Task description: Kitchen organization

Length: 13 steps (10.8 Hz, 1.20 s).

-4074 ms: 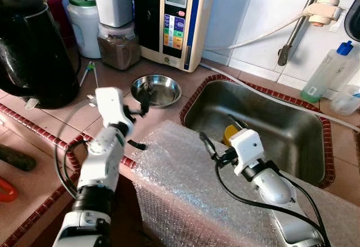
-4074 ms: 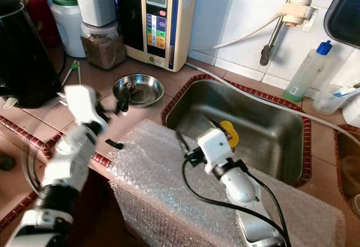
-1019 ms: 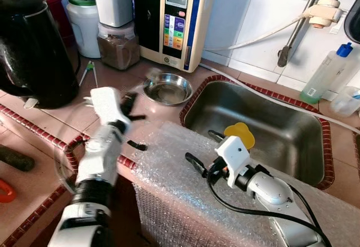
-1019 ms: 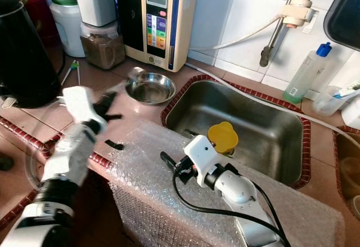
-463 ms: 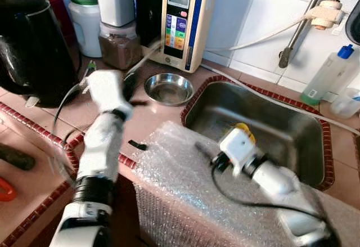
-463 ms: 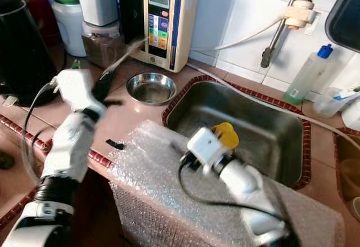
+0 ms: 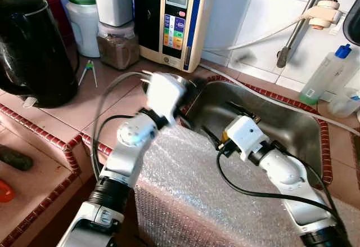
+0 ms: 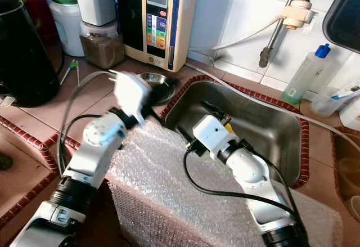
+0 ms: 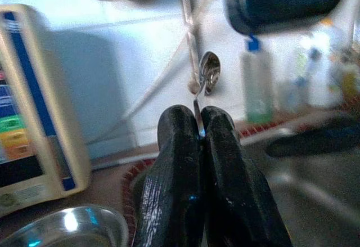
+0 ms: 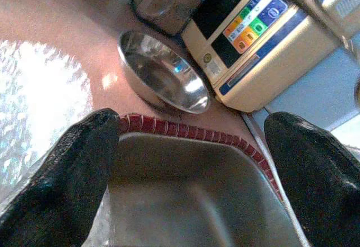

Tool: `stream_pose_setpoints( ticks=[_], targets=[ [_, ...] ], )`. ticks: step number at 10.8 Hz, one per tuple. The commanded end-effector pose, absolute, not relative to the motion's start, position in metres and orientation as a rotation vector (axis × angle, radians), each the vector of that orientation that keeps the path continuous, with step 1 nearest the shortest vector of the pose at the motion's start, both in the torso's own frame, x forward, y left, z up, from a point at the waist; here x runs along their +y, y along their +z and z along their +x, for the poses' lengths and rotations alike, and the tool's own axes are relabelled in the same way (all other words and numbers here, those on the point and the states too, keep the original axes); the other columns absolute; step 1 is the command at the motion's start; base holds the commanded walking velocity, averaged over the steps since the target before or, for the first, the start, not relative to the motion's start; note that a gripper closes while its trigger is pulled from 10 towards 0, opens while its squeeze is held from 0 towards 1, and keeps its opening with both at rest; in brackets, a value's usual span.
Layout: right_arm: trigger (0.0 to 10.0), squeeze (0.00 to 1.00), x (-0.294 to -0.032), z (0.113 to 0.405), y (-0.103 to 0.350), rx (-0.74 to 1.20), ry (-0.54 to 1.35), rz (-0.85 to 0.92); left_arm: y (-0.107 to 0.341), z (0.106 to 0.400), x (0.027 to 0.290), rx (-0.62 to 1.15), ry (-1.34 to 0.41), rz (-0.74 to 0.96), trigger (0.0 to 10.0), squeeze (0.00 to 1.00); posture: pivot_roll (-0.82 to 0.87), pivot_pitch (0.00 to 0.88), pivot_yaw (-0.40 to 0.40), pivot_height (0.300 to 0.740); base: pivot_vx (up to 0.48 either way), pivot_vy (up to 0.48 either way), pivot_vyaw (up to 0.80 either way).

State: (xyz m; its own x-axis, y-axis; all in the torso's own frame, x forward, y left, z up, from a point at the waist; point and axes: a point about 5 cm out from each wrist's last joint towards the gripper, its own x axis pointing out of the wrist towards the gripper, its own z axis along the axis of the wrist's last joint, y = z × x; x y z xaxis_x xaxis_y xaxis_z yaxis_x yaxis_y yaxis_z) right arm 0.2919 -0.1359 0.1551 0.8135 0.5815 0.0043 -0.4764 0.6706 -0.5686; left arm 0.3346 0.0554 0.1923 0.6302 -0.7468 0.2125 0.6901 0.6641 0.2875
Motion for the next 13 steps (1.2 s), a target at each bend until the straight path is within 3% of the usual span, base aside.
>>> stream_pose_setpoints(
  ticks=[1,3,6,13],
  targets=[
    [10.0,0.00,-0.134,0.289,0.162,-0.217,0.621,-0.602,0.196,0.335,0.047,-0.330,-0.875,0.222,0.0,0.00,0.10,0.000,-0.095,0.740,0.000,0.000,0.00],
    [10.0,0.00,-0.129,0.283,0.166,-0.230,0.698,-0.668,0.190,0.337,0.043,-0.290,-0.889,0.256,0.0,0.00,0.09,0.000,-0.093,0.740,0.000,0.000,0.00],
    [10.0,0.00,-0.152,0.290,0.169,-0.242,0.599,-0.851,0.175,0.332,0.044,-0.230,-0.950,0.334,0.0,0.00,0.09,0.000,-0.100,0.740,0.000,0.000,0.00],
    [10.0,0.00,-0.196,0.310,0.164,-0.183,0.471,-0.994,0.176,0.313,0.043,-0.288,-1.105,0.391,0.0,0.00,0.09,0.000,-0.088,0.740,0.000,0.000,0.00]
  ],
)
